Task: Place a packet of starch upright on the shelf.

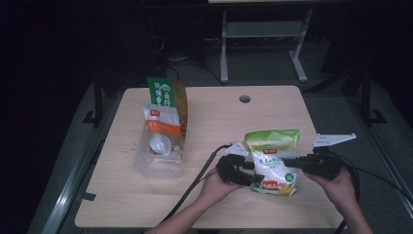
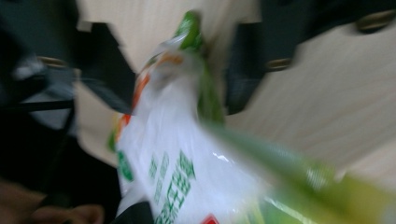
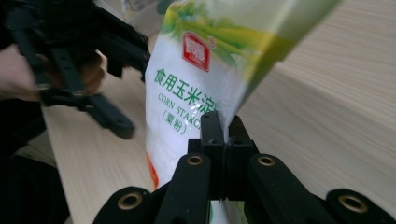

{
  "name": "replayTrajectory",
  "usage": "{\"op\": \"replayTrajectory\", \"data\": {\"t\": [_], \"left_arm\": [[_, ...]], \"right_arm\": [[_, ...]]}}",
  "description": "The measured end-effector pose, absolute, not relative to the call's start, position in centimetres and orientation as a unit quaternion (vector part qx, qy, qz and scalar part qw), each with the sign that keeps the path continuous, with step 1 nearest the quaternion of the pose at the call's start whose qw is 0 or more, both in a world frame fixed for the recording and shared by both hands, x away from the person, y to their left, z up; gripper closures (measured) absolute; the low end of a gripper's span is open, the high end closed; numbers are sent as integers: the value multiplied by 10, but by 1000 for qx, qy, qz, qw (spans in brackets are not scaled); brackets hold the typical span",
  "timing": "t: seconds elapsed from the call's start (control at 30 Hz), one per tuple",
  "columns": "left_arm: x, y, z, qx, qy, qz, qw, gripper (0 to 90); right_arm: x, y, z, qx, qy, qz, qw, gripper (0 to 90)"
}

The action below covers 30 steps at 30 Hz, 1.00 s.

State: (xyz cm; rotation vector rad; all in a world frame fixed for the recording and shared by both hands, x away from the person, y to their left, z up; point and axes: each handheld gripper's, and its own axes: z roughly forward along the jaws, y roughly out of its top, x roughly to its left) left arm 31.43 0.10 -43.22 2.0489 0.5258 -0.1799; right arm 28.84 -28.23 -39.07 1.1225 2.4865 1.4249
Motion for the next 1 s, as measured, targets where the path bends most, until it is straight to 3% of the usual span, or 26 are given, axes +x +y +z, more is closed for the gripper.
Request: {"op": "replayTrajectory", "data": {"t": [0.13,0.23,0.47,0.63,0.7,0.8,1.0], "left_arm": [[317,3,-427,841,222,-57,489,749],[317,7,-420,845,219,-23,488,814],[317,19,-407,859,207,46,466,831],[321,28,-412,857,221,38,464,835],[320,28,-412,859,215,41,462,837],[317,25,-410,862,207,47,461,837],[315,25,-410,864,204,50,458,835]], "right_arm": [[286,-270,-384,349,815,461,42,892],[286,-265,-380,343,813,468,45,892],[292,-249,-378,335,816,465,65,882],[299,-242,-393,334,828,449,49,870],[300,-242,-399,333,828,450,34,836],[300,-240,-402,326,834,444,10,684],[303,-230,-403,323,846,424,18,655]]}}
